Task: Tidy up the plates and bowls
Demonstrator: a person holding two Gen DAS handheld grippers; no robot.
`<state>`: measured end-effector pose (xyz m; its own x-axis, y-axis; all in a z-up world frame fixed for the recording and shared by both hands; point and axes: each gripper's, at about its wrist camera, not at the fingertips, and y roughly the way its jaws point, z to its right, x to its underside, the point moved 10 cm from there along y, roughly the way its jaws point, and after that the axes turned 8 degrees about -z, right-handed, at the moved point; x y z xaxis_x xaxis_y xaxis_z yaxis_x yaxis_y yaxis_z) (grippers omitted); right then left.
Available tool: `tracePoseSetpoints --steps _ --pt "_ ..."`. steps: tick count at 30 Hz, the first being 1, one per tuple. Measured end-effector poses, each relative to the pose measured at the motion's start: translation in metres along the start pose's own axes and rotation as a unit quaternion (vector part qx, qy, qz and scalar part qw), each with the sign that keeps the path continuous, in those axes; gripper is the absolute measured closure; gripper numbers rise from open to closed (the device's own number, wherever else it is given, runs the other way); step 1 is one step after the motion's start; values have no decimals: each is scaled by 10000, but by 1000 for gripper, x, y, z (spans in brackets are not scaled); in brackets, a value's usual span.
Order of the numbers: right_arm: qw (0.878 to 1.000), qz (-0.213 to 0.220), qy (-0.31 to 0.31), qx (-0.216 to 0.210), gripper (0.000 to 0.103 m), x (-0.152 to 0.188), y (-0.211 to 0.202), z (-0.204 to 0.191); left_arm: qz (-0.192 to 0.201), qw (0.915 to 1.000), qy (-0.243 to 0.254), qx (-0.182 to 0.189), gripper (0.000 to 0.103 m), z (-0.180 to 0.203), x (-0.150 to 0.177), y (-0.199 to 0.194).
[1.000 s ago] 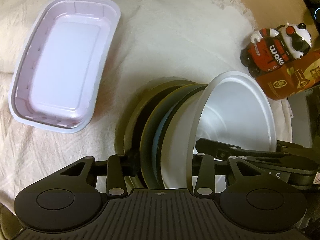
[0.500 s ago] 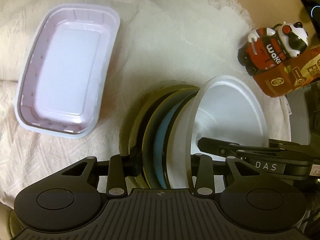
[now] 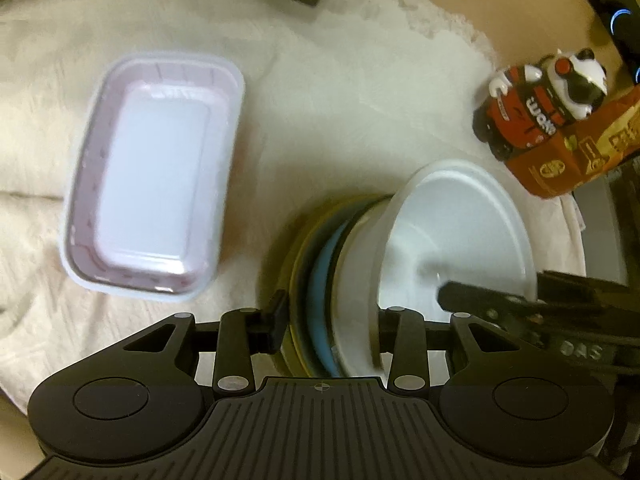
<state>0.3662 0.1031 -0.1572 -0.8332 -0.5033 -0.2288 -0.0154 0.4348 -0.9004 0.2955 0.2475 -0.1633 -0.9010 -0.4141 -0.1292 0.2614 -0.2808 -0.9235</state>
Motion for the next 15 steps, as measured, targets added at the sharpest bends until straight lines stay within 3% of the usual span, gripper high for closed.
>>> tracePoseSetpoints --steps 4,9,15 --pt "9999 68 -34 -75 42 0 -4 -3 181 9992 -116 348 71 1 -5 -15" --pt "9999 -59 67 -114 44 4 5 4 275 9994 -95 198 71 3 -6 -20" --pt "9998 -45 69 -199 41 5 3 1 153 9993 -182 302 71 5 -1 -14"
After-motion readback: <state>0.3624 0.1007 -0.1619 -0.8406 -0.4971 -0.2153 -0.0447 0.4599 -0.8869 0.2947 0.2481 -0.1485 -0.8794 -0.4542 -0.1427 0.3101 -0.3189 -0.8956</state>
